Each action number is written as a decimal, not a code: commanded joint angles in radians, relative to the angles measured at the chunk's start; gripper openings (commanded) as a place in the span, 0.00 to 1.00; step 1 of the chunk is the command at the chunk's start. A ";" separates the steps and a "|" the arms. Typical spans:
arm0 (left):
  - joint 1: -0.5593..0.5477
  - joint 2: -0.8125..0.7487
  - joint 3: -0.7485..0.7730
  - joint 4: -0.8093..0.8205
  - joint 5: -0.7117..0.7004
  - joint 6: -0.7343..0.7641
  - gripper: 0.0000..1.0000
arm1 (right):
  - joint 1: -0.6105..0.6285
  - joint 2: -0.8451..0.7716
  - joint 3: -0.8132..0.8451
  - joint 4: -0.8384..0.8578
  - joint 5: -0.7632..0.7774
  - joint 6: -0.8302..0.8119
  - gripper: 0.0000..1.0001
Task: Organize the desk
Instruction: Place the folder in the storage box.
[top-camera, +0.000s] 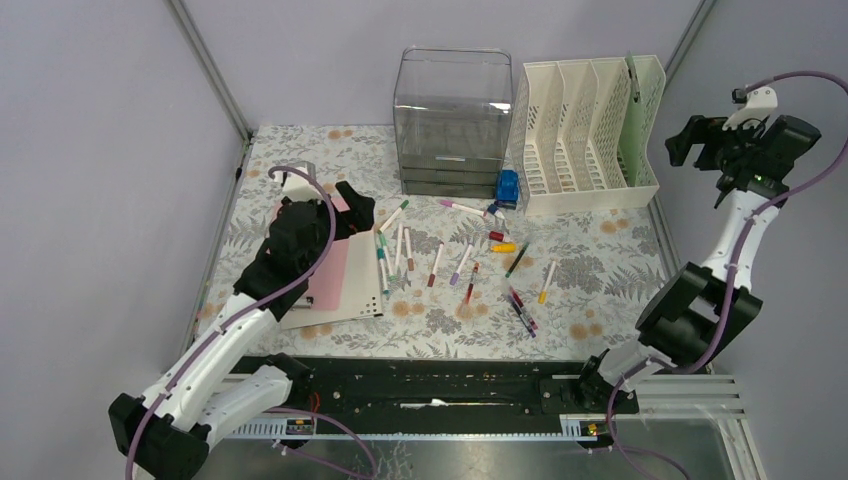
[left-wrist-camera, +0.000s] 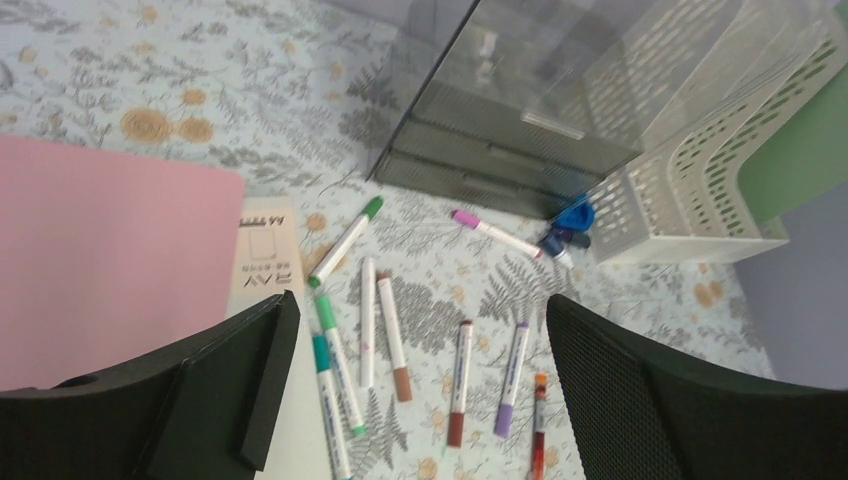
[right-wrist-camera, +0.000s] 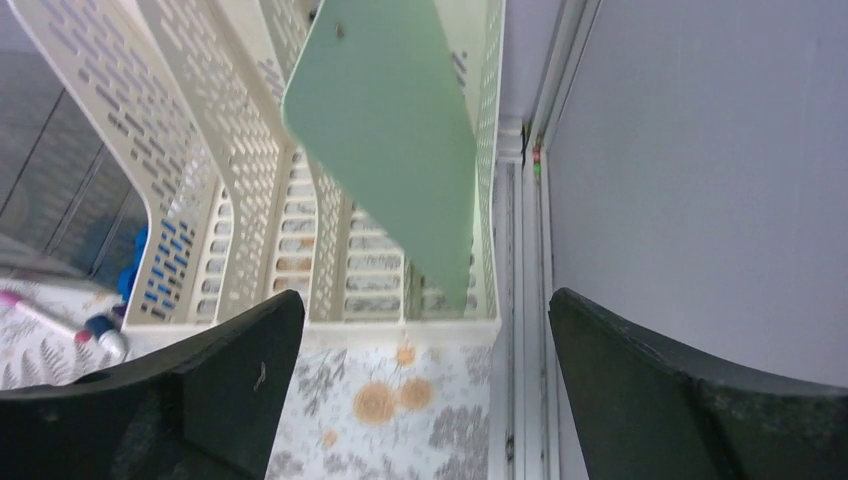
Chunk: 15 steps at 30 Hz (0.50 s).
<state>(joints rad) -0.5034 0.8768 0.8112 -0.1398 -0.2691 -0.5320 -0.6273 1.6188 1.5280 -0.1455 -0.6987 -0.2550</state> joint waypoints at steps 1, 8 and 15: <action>0.032 0.027 0.072 -0.153 0.061 0.015 0.99 | -0.014 -0.129 -0.081 -0.139 -0.024 -0.071 1.00; 0.069 0.113 0.116 -0.264 0.095 0.041 0.99 | -0.017 -0.268 -0.231 -0.204 -0.064 -0.111 1.00; 0.125 0.218 0.121 -0.288 0.136 0.011 0.99 | -0.017 -0.310 -0.303 -0.298 -0.172 -0.114 1.00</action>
<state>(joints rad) -0.4091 1.0573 0.8848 -0.4114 -0.1764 -0.5079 -0.6441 1.3544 1.2526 -0.3779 -0.7731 -0.3485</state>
